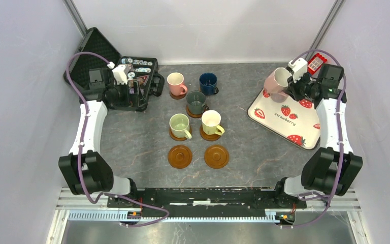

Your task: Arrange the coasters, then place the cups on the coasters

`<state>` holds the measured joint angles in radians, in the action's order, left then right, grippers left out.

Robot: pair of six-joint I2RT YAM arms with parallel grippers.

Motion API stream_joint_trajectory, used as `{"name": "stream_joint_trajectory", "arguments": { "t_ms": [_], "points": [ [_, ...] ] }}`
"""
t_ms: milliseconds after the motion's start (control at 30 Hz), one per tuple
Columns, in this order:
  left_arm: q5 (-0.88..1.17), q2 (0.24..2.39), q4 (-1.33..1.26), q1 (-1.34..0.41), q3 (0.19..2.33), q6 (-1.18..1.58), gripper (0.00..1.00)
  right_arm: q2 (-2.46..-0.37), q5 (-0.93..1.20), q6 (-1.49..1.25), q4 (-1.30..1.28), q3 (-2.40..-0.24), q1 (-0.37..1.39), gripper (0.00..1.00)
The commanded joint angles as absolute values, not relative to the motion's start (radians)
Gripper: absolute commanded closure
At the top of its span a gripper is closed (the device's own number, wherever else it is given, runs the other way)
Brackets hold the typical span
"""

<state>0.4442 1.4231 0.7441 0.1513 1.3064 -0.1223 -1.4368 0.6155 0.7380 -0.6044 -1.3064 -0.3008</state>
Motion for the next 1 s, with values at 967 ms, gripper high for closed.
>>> {"name": "stream_joint_trajectory", "arguments": {
  "t_ms": [967],
  "points": [
    [0.370,1.109,0.664,0.157,1.155,0.127,0.00,-1.233,-0.190,-0.122,-0.385,-1.197,1.099,1.00]
  ]
}}
